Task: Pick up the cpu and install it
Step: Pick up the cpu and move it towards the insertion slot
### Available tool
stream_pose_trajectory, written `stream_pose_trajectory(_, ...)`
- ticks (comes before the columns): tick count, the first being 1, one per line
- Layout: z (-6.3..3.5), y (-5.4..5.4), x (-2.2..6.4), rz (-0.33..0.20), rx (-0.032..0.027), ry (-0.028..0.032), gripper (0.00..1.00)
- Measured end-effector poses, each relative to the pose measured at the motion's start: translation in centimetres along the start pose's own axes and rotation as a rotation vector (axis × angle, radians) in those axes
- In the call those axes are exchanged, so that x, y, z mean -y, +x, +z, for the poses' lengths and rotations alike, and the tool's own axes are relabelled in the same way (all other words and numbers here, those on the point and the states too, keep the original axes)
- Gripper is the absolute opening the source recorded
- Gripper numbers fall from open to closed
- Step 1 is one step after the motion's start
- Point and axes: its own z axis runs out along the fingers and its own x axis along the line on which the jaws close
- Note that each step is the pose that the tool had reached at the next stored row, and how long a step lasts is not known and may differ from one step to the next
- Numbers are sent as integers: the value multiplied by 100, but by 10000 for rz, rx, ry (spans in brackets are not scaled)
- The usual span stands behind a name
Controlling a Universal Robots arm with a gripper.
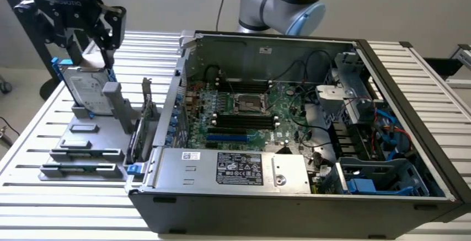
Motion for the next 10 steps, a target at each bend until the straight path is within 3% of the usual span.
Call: stream_pose_trajectory(10, -94, -448, 5, -3, -29, -71, 55)
